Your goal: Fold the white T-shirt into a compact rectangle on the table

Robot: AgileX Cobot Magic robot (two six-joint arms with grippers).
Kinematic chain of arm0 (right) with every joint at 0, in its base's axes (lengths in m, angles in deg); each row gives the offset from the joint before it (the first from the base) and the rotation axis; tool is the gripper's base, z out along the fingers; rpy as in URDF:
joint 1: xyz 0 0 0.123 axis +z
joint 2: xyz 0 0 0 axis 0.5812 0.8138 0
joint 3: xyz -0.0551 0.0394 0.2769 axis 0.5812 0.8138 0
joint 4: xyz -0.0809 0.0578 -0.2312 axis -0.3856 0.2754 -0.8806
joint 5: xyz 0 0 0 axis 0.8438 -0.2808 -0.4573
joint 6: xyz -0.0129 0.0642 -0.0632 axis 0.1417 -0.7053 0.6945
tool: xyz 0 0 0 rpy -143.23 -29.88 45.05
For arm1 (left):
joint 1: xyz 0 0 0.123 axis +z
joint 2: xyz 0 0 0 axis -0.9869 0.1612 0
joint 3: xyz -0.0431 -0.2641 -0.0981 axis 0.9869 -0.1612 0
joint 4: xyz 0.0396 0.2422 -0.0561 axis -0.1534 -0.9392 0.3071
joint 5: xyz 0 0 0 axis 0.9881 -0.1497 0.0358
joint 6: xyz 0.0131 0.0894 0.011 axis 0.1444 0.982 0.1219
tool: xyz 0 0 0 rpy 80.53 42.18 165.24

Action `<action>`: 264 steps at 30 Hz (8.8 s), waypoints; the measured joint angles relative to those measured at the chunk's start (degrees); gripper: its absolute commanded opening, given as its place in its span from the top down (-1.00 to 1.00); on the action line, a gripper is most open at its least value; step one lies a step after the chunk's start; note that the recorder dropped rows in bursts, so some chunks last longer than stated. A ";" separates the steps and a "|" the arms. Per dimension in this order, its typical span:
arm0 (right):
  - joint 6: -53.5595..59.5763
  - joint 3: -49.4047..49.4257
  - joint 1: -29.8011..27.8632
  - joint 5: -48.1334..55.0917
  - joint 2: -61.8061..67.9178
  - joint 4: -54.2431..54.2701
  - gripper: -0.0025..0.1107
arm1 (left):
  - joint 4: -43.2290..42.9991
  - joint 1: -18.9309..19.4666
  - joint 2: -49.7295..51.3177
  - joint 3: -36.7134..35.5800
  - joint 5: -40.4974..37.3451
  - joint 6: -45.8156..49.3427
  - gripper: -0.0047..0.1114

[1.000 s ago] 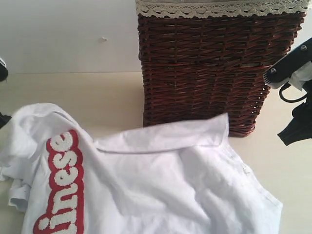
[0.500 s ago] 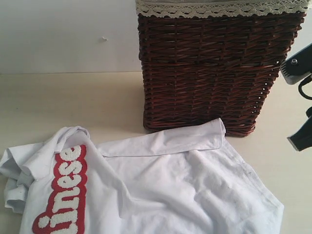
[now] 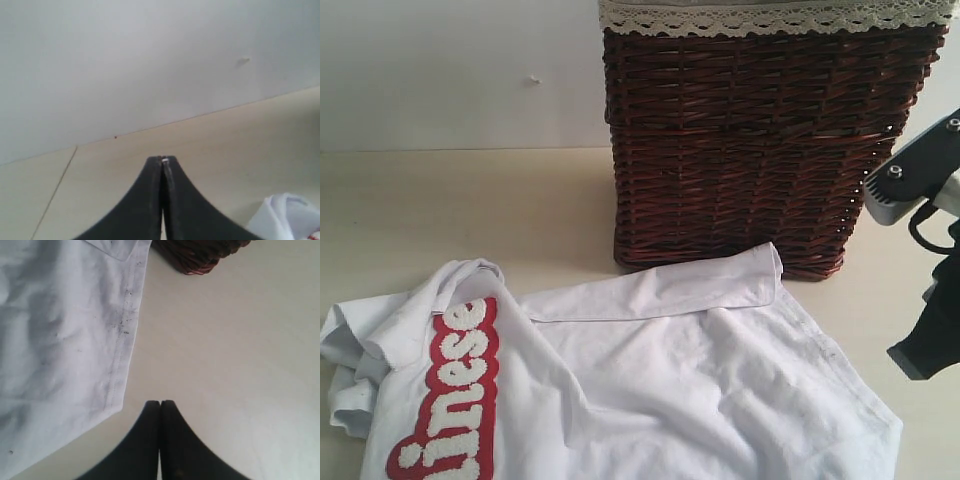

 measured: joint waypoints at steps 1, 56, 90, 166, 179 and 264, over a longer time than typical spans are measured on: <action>0.12 0.00 0.00 -0.09 0.00 0.25 0.96 | 0.00 0.00 -0.48 0.00 -0.79 -2.05 0.92; 0.23 0.00 0.00 0.66 0.00 4.05 0.96 | -31.34 0.09 10.75 -5.48 -59.89 -63.99 0.92; 42.38 10.08 0.00 -2.00 1.88 35.41 0.61 | -87.85 -5.79 13.23 -2.42 -71.23 -60.64 0.92; 42.17 -22.49 -0.20 -17.62 45.68 59.35 0.79 | -65.75 -5.79 49.90 0.40 -40.60 -55.75 0.11; 25.45 -24.59 -0.20 -3.21 46.27 37.26 0.01 | -65.75 -5.79 49.90 0.40 -40.51 -55.75 0.11; -24.73 -12.29 -0.20 -21.48 49.17 -33.90 0.52 | -64.86 -5.93 57.67 3.74 -24.31 -56.94 0.11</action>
